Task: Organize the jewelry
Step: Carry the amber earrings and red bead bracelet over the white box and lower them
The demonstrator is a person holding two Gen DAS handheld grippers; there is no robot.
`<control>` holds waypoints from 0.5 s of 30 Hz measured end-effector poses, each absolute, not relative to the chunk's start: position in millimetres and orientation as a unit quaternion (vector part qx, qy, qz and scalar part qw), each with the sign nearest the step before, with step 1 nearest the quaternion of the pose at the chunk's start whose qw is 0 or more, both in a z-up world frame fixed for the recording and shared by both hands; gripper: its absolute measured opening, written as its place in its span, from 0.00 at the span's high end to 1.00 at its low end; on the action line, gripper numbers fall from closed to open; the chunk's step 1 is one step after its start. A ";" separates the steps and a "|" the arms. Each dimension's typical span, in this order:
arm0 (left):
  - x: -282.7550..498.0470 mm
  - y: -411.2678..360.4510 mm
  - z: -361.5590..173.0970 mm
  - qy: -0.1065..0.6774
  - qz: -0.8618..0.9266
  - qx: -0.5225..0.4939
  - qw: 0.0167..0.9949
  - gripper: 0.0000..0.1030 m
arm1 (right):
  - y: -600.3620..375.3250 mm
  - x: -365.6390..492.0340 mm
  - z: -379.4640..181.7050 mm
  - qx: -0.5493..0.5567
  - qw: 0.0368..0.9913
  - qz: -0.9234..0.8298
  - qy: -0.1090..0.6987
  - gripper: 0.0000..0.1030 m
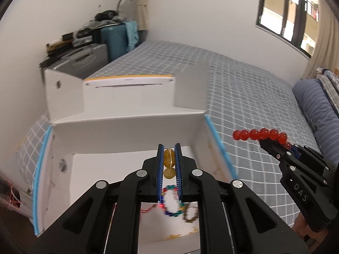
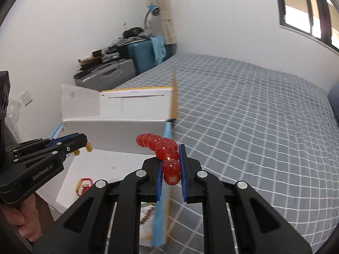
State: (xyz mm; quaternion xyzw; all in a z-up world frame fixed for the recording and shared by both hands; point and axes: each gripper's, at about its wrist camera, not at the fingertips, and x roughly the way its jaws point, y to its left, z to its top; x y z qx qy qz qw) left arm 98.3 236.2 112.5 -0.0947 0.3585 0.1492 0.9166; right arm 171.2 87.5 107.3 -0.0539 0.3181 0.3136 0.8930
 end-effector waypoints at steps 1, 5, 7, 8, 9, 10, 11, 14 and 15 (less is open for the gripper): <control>93.8 240.4 111.2 0.359 0.154 -0.096 0.916 0.91 | 92.7 169.4 106.6 -0.056 0.891 0.318 0.319 0.88; 81.7 260.6 104.9 0.363 0.175 -0.101 0.910 0.91 | 115.4 162.1 101.8 -0.065 0.883 0.333 0.324 0.88; 77.5 269.7 101.2 0.367 0.184 -0.102 0.906 0.91 | 126.3 158.2 97.9 -0.070 0.879 0.340 0.328 0.88; 75.6 274.0 98.8 0.369 0.188 -0.102 0.904 0.91 | 131.5 157.0 95.5 -0.072 0.877 0.342 0.331 0.88; 72.8 279.7 95.8 0.371 0.193 -0.102 0.903 0.91 | 134.7 156.0 93.0 -0.074 0.875 0.343 0.333 0.88; 69.3 285.9 92.0 0.374 0.199 -0.105 0.900 0.91 | 136.8 155.4 90.4 -0.076 0.874 0.345 0.335 0.88; 66.7 290.9 88.6 0.377 0.202 -0.105 0.898 0.91 | 141.9 154.2 86.9 -0.078 0.871 0.346 0.339 0.88; 60.6 304.2 79.4 0.385 0.212 -0.106 0.892 0.91 | 154.2 152.5 75.8 -0.085 0.866 0.347 0.350 0.88; 58.3 307.4 76.7 0.387 0.215 -0.106 0.890 0.91 | 157.2 152.2 71.8 -0.086 0.864 0.346 0.355 0.88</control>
